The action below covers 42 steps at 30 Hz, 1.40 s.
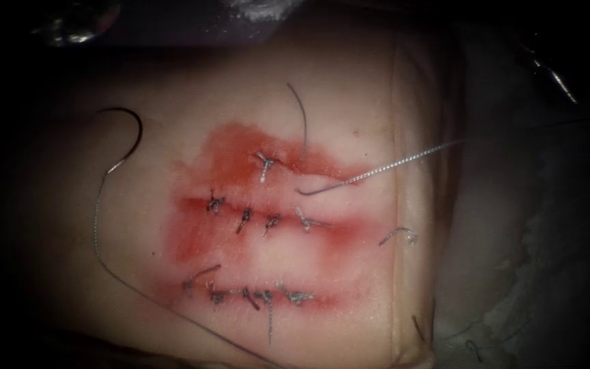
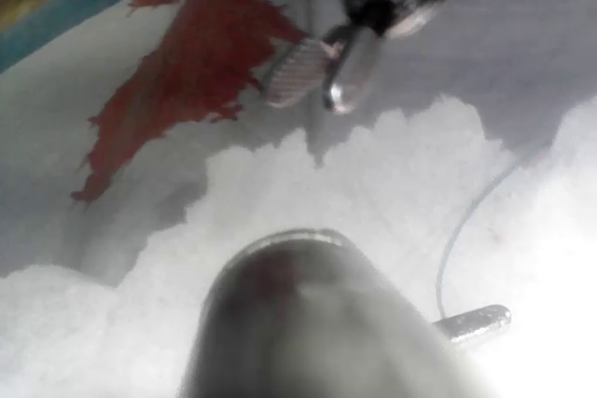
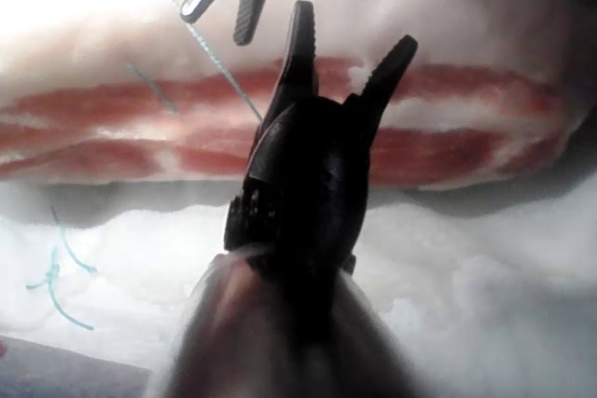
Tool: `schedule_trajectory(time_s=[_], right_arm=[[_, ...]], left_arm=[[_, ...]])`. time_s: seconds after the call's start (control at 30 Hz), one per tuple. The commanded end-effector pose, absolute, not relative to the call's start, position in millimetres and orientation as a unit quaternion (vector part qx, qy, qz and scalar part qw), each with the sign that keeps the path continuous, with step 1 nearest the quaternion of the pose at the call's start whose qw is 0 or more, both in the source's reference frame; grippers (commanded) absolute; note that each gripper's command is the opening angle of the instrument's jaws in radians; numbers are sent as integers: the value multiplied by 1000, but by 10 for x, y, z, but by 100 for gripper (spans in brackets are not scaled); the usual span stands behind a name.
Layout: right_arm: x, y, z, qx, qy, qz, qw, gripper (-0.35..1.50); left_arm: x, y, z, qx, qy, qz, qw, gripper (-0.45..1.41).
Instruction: Wound Closure
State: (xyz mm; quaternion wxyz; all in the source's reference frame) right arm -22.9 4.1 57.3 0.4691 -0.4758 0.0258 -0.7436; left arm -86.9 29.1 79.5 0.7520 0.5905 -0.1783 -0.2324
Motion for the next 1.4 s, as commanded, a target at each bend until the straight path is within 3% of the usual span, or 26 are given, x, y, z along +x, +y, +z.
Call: schedule_trajectory(time_s=[0.03, 0.67, 0.7, 0.73, 0.77, 1.03, 1.2, 1.3, 1.33, 1.37, 1.4], right_arm=[[-223, 37, 579, -477, 27, -743, 469, 106], [-213, 31, 583, -477, 26, -738, 477, 104], [-213, 31, 583, -477, 26, -738, 477, 104], [-213, 30, 583, -477, 26, -738, 477, 104], [-213, 30, 583, -477, 26, -738, 477, 104], [-212, 29, 581, -477, 26, -738, 477, 103], [-209, 28, 576, -475, 26, -738, 479, 98], [-207, 31, 569, -478, 27, -733, 484, 88], [-205, 31, 566, -480, 27, -729, 487, 78], [-203, 32, 562, -486, 32, -721, 494, 54], [-199, 32, 558, -491, 35, -714, 498, 51]], left_arm=[[-877, 296, 798, 590, -175, -226, 755, 66], [-919, 282, 823, 574, -176, -218, 770, 69], [-925, 283, 823, 573, -176, -220, 769, 52], [-927, 284, 822, 573, -177, -221, 769, 12], [-928, 285, 821, 570, -180, -224, 769, -45], [-913, 291, 811, 531, -179, -264, 785, -45], [-874, 294, 800, 527, -181, -286, 780, -45], [-823, 291, 783, 512, -172, -323, 777, -45], [-805, 290, 777, 504, -170, -338, 776, -45], [-785, 288, 770, 494, -172, -349, 777, -45], [-760, 287, 762, 486, -173, -363, 776, -45]])
